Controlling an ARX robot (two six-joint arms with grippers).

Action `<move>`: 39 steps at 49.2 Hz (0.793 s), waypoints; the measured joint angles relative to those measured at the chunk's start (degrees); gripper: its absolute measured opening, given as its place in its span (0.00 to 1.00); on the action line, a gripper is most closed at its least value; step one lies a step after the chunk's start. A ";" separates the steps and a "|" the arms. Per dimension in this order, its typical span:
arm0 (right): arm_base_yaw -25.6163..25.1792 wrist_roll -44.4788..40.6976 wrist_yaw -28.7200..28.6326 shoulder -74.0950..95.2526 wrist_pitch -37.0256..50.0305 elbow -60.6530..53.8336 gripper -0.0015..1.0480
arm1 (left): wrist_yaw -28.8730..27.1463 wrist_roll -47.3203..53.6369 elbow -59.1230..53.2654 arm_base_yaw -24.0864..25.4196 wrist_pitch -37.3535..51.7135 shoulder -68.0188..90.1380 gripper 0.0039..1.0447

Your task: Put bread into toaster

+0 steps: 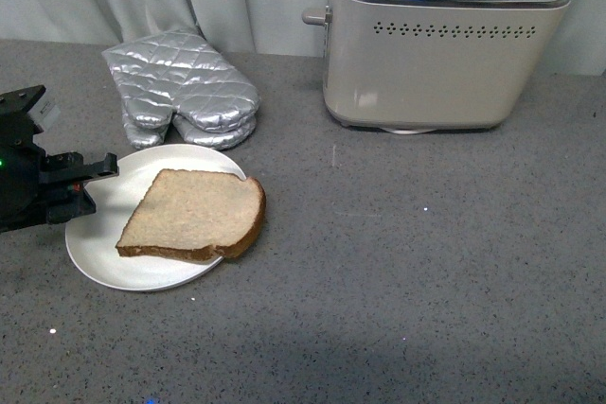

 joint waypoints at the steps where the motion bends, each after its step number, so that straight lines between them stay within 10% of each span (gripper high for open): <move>1: 0.00 0.00 0.00 0.00 0.00 0.00 0.91 | -0.09 -0.22 -0.07 0.00 0.00 -0.07 0.16; 18: 0.00 0.00 0.00 0.00 0.00 0.00 0.91 | 5.14 -9.11 -2.36 -3.39 -0.63 -5.68 0.03; 39: 0.00 0.00 0.00 0.00 0.00 0.00 0.91 | 5.33 -21.33 4.02 -21.27 1.36 -2.27 0.03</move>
